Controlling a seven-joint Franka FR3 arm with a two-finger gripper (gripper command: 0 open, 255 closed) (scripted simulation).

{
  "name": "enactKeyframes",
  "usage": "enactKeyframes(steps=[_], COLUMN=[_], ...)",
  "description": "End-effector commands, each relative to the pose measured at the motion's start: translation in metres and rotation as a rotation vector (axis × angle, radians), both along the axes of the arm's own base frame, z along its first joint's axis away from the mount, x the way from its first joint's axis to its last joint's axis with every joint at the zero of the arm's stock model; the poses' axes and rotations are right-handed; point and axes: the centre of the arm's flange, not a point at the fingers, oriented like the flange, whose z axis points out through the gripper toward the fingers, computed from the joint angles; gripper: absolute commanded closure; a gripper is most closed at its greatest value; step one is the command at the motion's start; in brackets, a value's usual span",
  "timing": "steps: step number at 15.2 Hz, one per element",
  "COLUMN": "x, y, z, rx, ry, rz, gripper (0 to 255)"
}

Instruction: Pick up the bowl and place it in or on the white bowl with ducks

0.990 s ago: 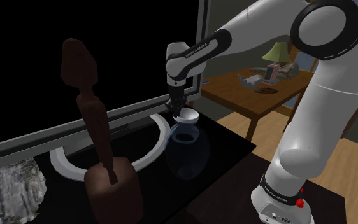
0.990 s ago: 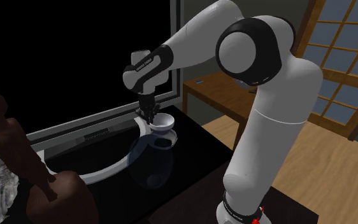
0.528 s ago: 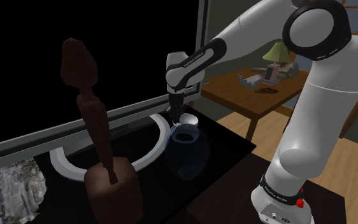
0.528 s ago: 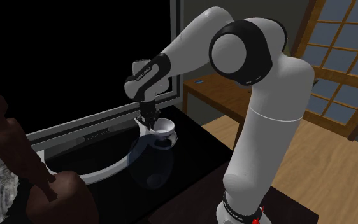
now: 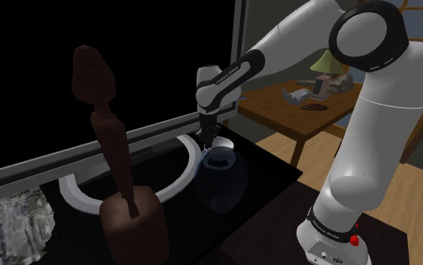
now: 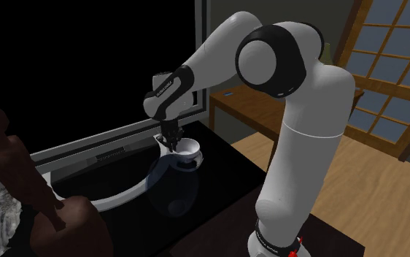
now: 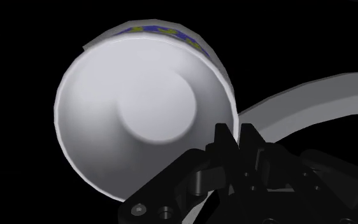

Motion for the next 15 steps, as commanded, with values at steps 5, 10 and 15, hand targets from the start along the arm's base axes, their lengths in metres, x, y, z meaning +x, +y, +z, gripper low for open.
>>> enactKeyframes(steps=[5, 10, 15], x=[0.0, 0.002, 0.003], y=[0.0, -0.001, -0.001], z=[0.0, 0.04, 0.05], rx=[0.0, 0.0, 0.0], ry=[0.0, 0.0, 0.0], rz=[0.0, 0.0, 0.0], gripper=[0, 0, 0])
